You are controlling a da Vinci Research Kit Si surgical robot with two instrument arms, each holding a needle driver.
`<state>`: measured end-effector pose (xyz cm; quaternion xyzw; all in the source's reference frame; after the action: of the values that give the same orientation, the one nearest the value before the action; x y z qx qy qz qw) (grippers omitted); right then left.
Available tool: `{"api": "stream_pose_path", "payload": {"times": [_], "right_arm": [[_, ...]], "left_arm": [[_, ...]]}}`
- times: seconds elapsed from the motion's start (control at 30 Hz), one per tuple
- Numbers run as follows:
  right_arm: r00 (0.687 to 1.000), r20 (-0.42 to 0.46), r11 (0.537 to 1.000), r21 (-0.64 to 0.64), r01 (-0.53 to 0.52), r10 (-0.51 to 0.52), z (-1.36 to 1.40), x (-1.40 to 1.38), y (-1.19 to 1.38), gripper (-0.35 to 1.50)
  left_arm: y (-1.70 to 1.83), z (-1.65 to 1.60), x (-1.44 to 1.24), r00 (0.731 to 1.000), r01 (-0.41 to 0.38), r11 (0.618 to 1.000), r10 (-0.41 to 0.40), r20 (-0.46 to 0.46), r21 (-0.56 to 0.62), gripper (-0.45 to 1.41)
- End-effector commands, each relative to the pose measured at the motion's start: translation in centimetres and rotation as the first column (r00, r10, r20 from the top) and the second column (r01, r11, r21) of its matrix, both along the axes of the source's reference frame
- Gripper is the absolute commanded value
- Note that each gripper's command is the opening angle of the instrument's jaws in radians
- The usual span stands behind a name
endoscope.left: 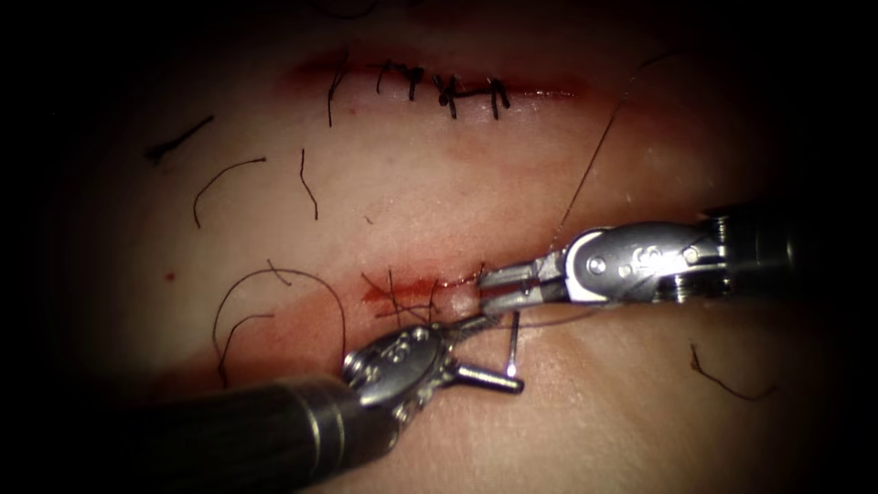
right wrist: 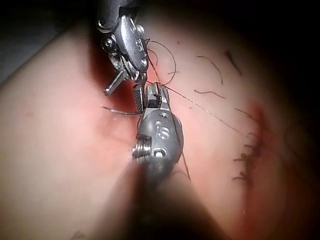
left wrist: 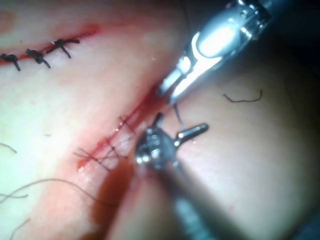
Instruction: Wound Closure
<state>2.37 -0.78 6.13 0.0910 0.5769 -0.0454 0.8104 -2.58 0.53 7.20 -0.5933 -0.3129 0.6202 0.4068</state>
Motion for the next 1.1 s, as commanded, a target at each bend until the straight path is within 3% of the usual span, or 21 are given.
{"api": "stream_pose_path", "payload": {"times": [0.03,0.2,0.4,0.43,0.47,0.53,0.63,0.9,0.93,0.97,1.0,1.03,1.1], "right_arm": [[1.0,-0.004,1.0,0.003,0.004,-0.004,0.02,0.06,-0.06,-0.35],[1.0,-0.015,1.0,0.002,0.007,-0.007,-0.01,0.13,-0.09,-0.35],[1.0,-0.026,1.0,-0.003,0.015,-0.016,0.0,0.18,-0.14,-0.35],[1.0,-0.027,1.0,-0.004,0.017,-0.017,0.0,0.18,-0.16,-0.35],[1.0,-0.027,1.0,-0.004,0.017,-0.017,0.0,0.18,-0.16,-0.35],[0.999,-0.029,1.0,-0.005,0.019,-0.019,-0.03,0.18,-0.19,-0.35],[0.999,-0.033,1.0,-0.005,0.018,-0.018,-0.04,0.18,-0.2,-0.35],[0.999,-0.03,1.0,0.011,0.015,-0.015,-0.05,0.18,-0.21,-0.33],[0.999,-0.029,1.0,0.016,0.014,-0.013,-0.05,0.17,-0.21,-0.21],[0.999,-0.029,1.0,0.016,0.014,-0.013,-0.05,0.17,-0.21,-0.21],[1.0,-0.027,0.999,0.039,0.01,-0.009,-0.05,0.17,-0.23,0.02],[1.0,-0.027,0.999,0.039,0.01,-0.009,-0.05,0.17,-0.23,0.02],[1.0,-0.026,0.997,0.075,-0.008,0.01,-0.08,0.18,-0.26,0.26]], "left_arm": [[-0.04,0.07,-0.06,1.0,-0.003,1.0,0.003,-0.002,0.001,0.94],[-0.06,0.09,-0.1,1.0,0.0,1.0,0.0,-0.005,-0.002,0.93],[-0.08,0.07,-0.12,1.0,-0.003,0.999,0.003,-0.01,-0.037,0.74],[-0.09,0.07,-0.1,1.0,-0.006,0.999,0.005,-0.01,-0.049,0.49],[-0.09,0.07,-0.1,1.0,-0.006,0.999,0.005,-0.01,-0.049,0.49],[-0.1,0.06,-0.06,1.0,-0.012,0.997,0.011,-0.011,-0.072,-0.08],[-0.1,0.08,-0.05,1.0,-0.012,0.997,0.012,-0.011,-0.073,-0.45],[-0.16,0.0,-0.04,0.999,-0.03,0.999,0.031,0.014,-0.037,-0.45],[-0.17,-0.01,-0.05,0.999,-0.032,0.999,0.033,0.017,-0.031,-0.45],[-0.17,-0.01,-0.05,0.999,-0.032,0.999,0.033,0.017,-0.031,-0.45],[-0.16,-0.04,-0.05,0.999,-0.033,0.999,0.034,0.03,-0.019,-0.45],[-0.16,-0.04,-0.05,0.999,-0.033,0.999,0.034,0.03,-0.019,-0.45],[-0.13,-0.09,-0.03,0.998,-0.016,1.0,0.016,0.067,-0.004,-0.45]]}}
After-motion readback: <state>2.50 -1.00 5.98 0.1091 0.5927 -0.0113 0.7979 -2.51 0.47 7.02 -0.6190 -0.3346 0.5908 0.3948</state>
